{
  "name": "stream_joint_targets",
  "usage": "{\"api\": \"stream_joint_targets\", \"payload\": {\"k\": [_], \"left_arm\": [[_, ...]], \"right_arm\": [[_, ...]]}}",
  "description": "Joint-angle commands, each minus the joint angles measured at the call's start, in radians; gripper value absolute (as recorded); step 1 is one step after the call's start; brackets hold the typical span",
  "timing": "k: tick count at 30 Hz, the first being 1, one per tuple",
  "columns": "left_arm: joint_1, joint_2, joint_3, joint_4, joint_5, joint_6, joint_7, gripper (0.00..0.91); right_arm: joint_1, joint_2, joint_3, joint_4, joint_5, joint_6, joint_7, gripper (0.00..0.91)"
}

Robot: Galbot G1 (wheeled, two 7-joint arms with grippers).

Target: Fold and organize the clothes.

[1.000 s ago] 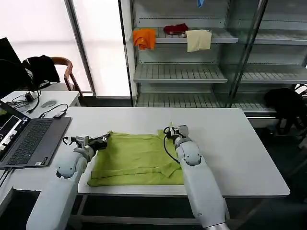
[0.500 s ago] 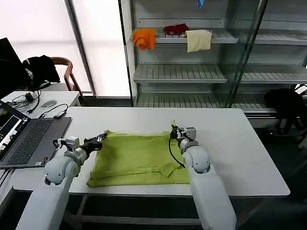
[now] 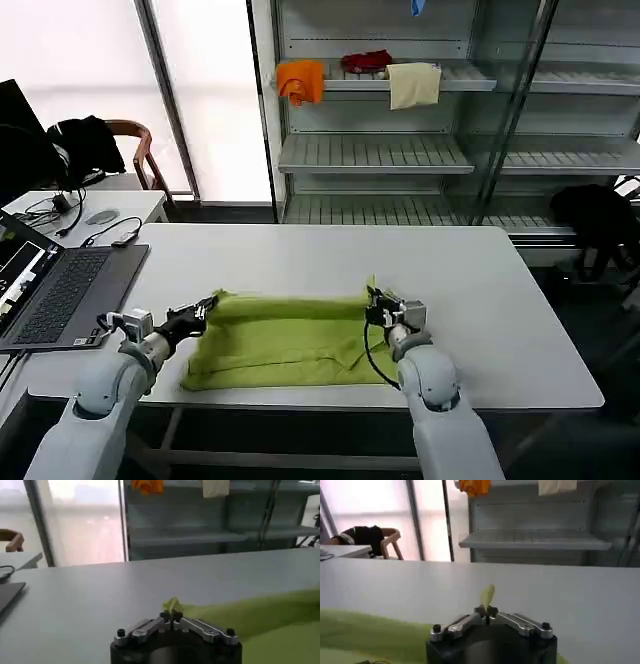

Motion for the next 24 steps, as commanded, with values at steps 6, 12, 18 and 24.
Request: {"api": "stream_joint_targets", "payload": {"k": [6, 12, 18, 24], "left_arm": [[0.133, 0.017, -0.06, -0.093, -0.011, -0.013, 0.024, 0.01], [0.169, 0.011, -0.068, -0.107, 0.0, -0.03, 0.027, 0.01], [0.183, 0.004, -0.068, -0.1, 0.027, -0.041, 0.027, 0.01], [0.176, 0.004, -0.067, -0.083, 0.049, -0.046, 0.021, 0.01]], "right_arm": [[-0.132, -0.01, 0.001, 0.153, -0.006, 0.0, 0.003, 0.0], [-0.153, -0.007, 0.004, 0.165, -0.059, 0.001, -0.003, 0.0], [-0.173, 0.002, 0.007, 0.172, -0.072, 0.002, 0.002, 0.0], [-0.186, 0.012, 0.005, 0.168, -0.125, 0.004, 0.01, 0.0]]}}
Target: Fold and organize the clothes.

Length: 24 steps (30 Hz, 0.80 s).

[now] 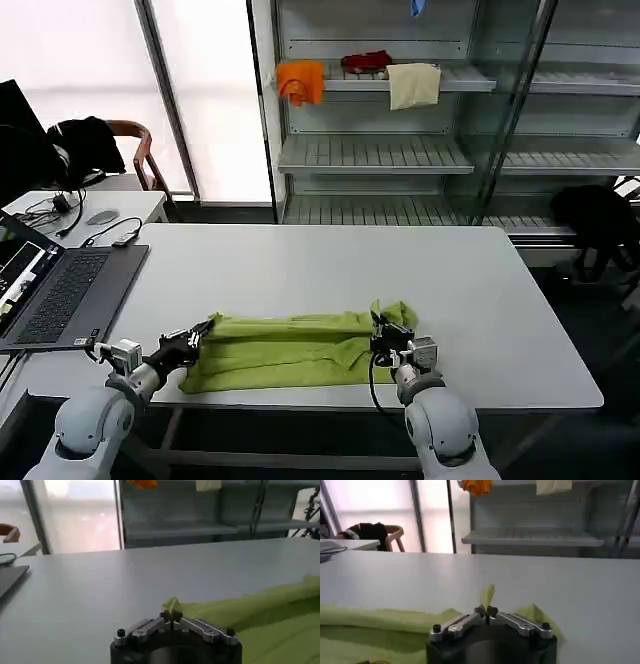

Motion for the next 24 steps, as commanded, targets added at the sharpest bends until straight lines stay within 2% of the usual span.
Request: {"api": "stream_joint_targets", "payload": {"k": [1, 3, 4, 5, 6, 7, 8, 9, 14, 24], "left_arm": [[0.023, -0.001, -0.008, 0.004, 0.027, -0.008, -0.005, 0.01], [0.019, -0.003, -0.005, 0.009, 0.033, -0.009, -0.007, 0.01], [0.017, -0.004, -0.004, 0.012, 0.035, -0.009, -0.008, 0.01], [0.016, -0.005, -0.003, 0.014, 0.036, -0.01, -0.009, 0.01], [0.015, -0.007, -0.002, 0.015, 0.038, -0.01, -0.009, 0.02], [0.015, -0.009, -0.001, 0.015, 0.037, -0.011, -0.011, 0.091], [0.015, -0.01, -0.001, 0.015, 0.038, -0.012, -0.013, 0.282], [0.015, -0.012, 0.001, 0.015, 0.04, -0.012, -0.02, 0.907], [0.021, -0.016, 0.0, 0.008, 0.042, -0.024, -0.045, 0.907], [0.044, -0.029, -0.02, -0.038, 0.009, -0.025, -0.065, 0.907]], "right_arm": [[-0.028, 0.006, -0.001, 0.019, -0.077, 0.001, 0.006, 0.0], [-0.03, 0.009, -0.002, 0.018, -0.098, 0.002, 0.01, 0.0], [-0.03, 0.011, -0.002, 0.018, -0.107, 0.003, 0.013, 0.202], [-0.031, 0.012, -0.003, 0.019, -0.119, 0.003, 0.015, 0.907], [-0.031, 0.013, -0.005, 0.019, -0.128, 0.003, 0.022, 0.907], [-0.032, 0.013, -0.006, 0.019, -0.139, 0.003, 0.026, 0.907], [-0.032, 0.016, -0.006, 0.018, -0.148, 0.003, 0.029, 0.907], [-0.032, 0.017, -0.006, 0.017, -0.156, 0.004, 0.032, 0.907], [-0.035, 0.014, 0.001, -0.009, -0.27, 0.045, 0.051, 0.907], [-0.057, -0.004, 0.04, -0.009, -0.352, 0.091, 0.055, 0.907]]}}
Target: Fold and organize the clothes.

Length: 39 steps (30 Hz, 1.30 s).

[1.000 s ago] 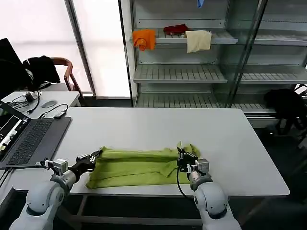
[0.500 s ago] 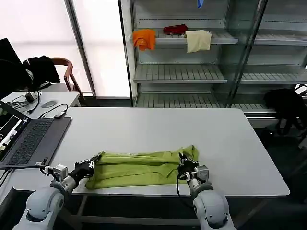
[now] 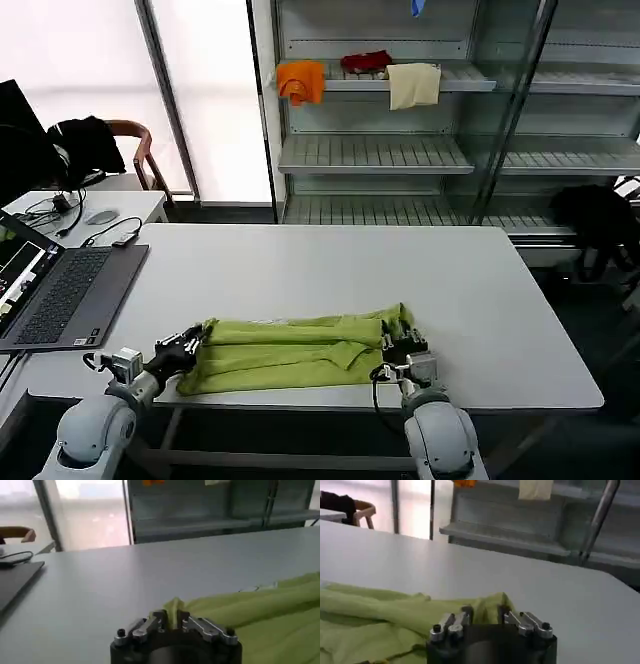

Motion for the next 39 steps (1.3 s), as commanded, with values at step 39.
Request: {"api": "stream_joint_targets", "payload": {"k": [39], "left_arm": [[0.187, -0.233, 0.043, -0.125, 0.053, -0.244, -0.388, 0.907]], "right_arm": [[0.033, -0.039, 0.054, 0.204, 0.397, -0.033, -0.056, 0.907]]}}
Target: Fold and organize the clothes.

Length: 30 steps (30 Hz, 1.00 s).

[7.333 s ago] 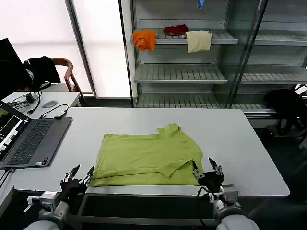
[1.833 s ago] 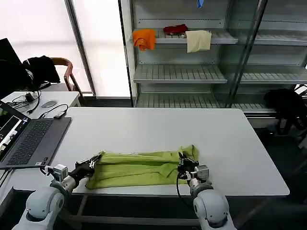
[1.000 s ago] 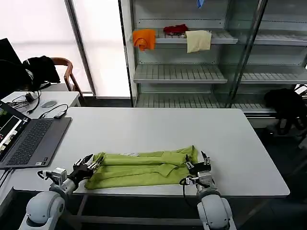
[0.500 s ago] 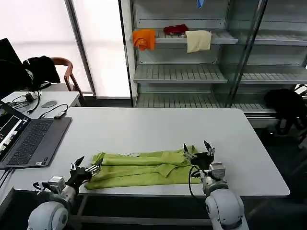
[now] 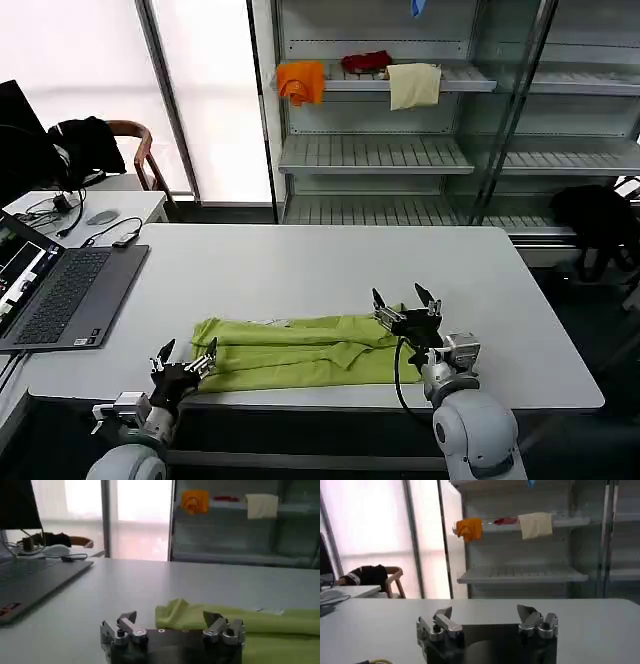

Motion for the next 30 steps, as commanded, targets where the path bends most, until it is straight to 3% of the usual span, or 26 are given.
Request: {"api": "stream_joint_targets", "payload": {"k": [1, 5, 9, 13, 14, 30], "left_arm": [[0.01, -0.032, 0.02, 0.017, 0.035, -0.055, -0.062, 0.907], [0.007, -0.036, 0.026, 0.029, 0.044, -0.058, -0.065, 0.907], [-0.001, -0.043, 0.029, 0.033, 0.048, -0.06, -0.064, 0.776], [-0.006, -0.044, 0.038, 0.038, 0.059, -0.064, -0.062, 0.544], [-0.007, -0.044, 0.04, 0.044, 0.061, -0.067, -0.061, 0.524], [-0.018, -0.048, 0.049, 0.102, 0.053, -0.085, -0.051, 0.504]], "right_arm": [[0.002, -0.003, 0.004, 0.013, 0.029, -0.005, -0.006, 0.907], [0.003, -0.003, 0.002, 0.008, 0.025, -0.005, -0.008, 0.907], [0.003, 0.001, -0.003, 0.004, 0.019, -0.005, -0.009, 0.907], [0.003, 0.002, -0.004, 0.001, 0.016, -0.004, -0.008, 0.907], [0.003, 0.001, -0.004, 0.001, 0.016, -0.005, -0.008, 0.907], [0.005, 0.005, -0.01, -0.005, 0.012, -0.006, -0.007, 0.907]]}}
